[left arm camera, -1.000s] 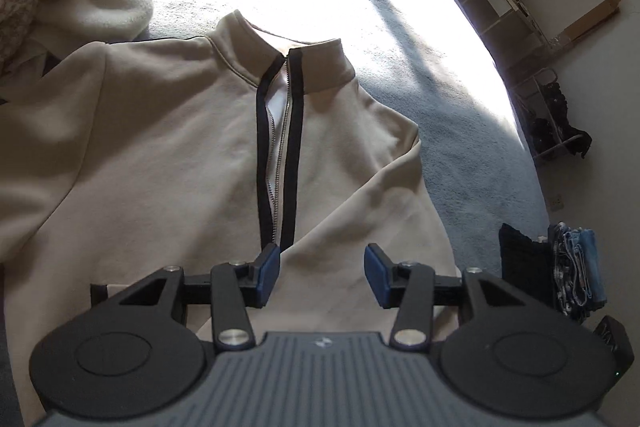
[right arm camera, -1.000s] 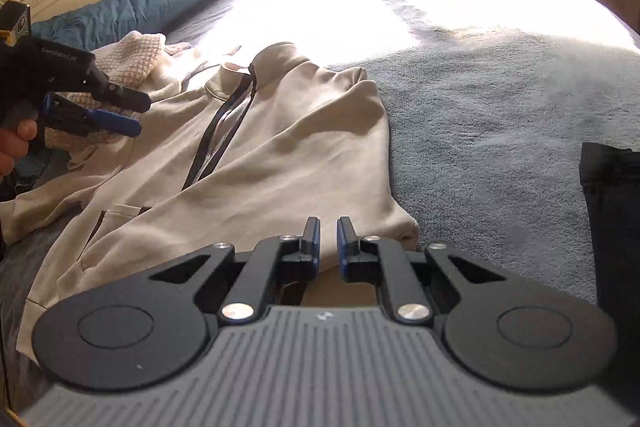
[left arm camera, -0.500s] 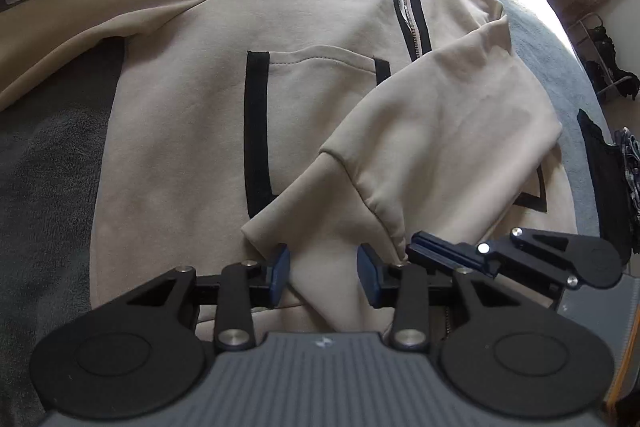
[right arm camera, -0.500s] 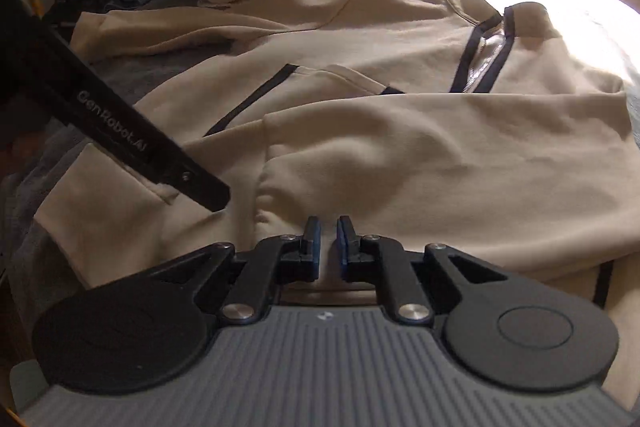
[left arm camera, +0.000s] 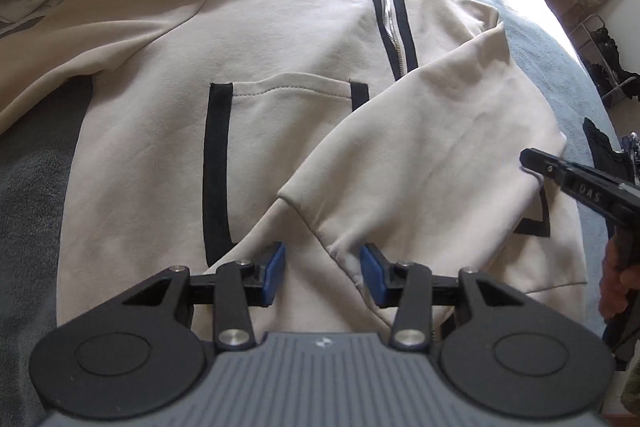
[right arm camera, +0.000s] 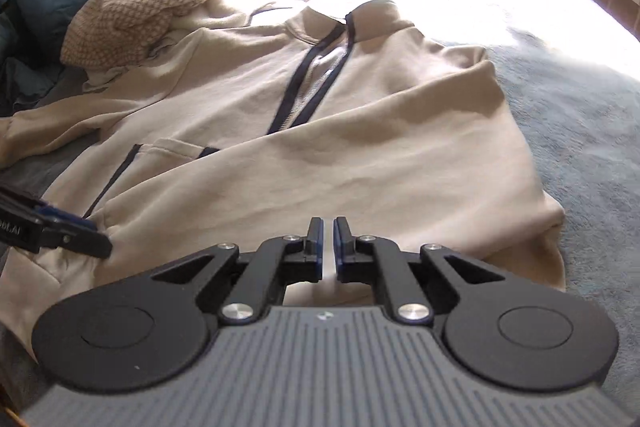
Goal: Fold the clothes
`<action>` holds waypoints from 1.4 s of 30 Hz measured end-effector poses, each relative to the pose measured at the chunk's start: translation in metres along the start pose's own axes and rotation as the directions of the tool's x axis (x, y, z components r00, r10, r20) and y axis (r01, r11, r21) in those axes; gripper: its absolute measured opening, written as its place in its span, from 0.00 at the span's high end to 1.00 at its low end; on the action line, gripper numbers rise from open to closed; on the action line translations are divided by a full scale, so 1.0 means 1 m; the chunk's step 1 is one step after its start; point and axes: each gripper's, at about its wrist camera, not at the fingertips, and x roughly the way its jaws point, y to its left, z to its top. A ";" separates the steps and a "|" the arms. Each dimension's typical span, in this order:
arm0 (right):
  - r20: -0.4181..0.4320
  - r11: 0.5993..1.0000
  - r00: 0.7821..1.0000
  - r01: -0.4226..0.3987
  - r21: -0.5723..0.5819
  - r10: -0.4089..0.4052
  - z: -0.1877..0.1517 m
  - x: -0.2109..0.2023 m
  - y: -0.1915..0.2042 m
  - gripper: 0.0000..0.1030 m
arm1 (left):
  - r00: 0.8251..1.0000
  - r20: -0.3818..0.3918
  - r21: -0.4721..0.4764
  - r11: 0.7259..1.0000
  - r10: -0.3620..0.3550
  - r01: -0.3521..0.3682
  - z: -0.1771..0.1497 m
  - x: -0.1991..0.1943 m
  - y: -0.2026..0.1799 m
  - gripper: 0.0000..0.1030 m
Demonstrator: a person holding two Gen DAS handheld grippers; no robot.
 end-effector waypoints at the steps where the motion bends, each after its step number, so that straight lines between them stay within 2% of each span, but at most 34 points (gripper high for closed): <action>1: -0.012 0.997 0.999 0.042 0.070 -0.041 -0.001 0.008 -0.024 0.95 | 1.000 -0.003 -0.016 1.000 0.004 -0.004 0.000 0.003 0.001 0.58; 3: -0.019 0.974 0.992 0.127 0.188 -0.126 0.001 0.010 -0.068 0.97 | 1.000 -0.005 -0.042 0.999 0.000 -0.001 0.001 0.002 0.004 0.58; 6: 0.035 0.957 0.986 0.151 0.249 -0.164 0.011 -0.006 -0.098 0.94 | 1.000 -0.003 -0.068 0.998 -0.002 0.001 0.001 0.003 0.006 0.58; 9: 0.078 0.969 0.992 0.074 0.236 -0.094 0.033 -0.001 -0.102 0.94 | 1.000 0.004 -0.072 0.997 0.005 -0.004 0.001 0.004 0.006 0.57; 13: 0.113 0.984 0.994 -0.022 0.174 0.003 0.076 0.047 -0.086 0.94 | 1.000 0.027 -0.064 0.998 -0.007 0.009 -0.004 0.002 0.009 0.57; 16: 0.101 0.987 0.995 0.004 0.162 -0.020 0.105 0.103 -0.089 0.94 | 0.999 0.038 -0.051 0.998 -0.031 0.033 -0.007 0.001 0.013 0.57; 18: 0.098 0.972 0.994 0.021 0.233 -0.045 0.119 0.130 -0.106 0.96 | 0.998 0.038 -0.051 0.997 -0.052 0.053 -0.007 0.001 0.017 0.57; 20: 0.136 0.929 0.989 0.000 0.370 -0.054 0.130 0.137 -0.127 0.96 | 0.997 0.033 -0.056 0.996 -0.074 0.076 -0.006 0.001 0.021 0.57; 23: 0.177 0.905 0.979 0.016 0.425 -0.100 0.140 0.120 -0.128 0.93 | 0.994 0.028 -0.062 0.992 -0.104 0.106 -0.004 0.001 0.026 0.57; 27: 0.140 0.905 0.990 -0.063 0.421 0.004 0.136 0.084 -0.097 0.93 | 0.987 0.031 -0.114 0.981 -0.156 0.159 -0.003 -0.003 0.037 0.57; 29: 0.087 0.914 0.993 -0.107 0.390 0.079 0.127 0.071 -0.071 0.93 | 0.982 0.045 -0.158 0.970 -0.181 0.186 -0.004 -0.009 0.047 0.56; 31: 0.038 0.917 0.988 -0.154 0.367 0.151 0.116 0.064 -0.040 0.93 | 0.978 0.078 -0.195 0.960 -0.191 0.203 -0.006 -0.022 0.059 0.55; 34: -0.025 0.911 0.964 -0.240 0.334 0.263 0.102 0.061 0.013 0.92 | 0.975 0.154 -0.261 0.945 -0.159 0.195 -0.010 -0.047 0.090 0.49; 36: -0.060 0.909 0.943 -0.299 0.292 0.329 0.103 0.063 0.054 0.92 | 0.974 0.200 -0.329 0.929 -0.108 0.170 -0.014 -0.062 0.119 0.49; 38: -0.089 0.901 0.915 -0.363 0.236 0.393 0.107 0.067 0.100 0.92 | 0.968 0.250 -0.437 0.891 -0.014 0.126 -0.017 -0.079 0.161 0.49; 40: -0.099 0.880 0.884 -0.432 0.196 0.456 0.115 0.071 0.143 0.92 | 0.953 0.284 -0.558 0.827 0.109 0.071 -0.021 -0.095 0.209 0.47; 42: -0.112 0.849 0.846 -0.502 0.164 0.522 0.121 0.079 0.186 0.91 | 0.929 0.295 -0.668 0.743 0.224 0.033 -0.027 -0.107 0.253 0.44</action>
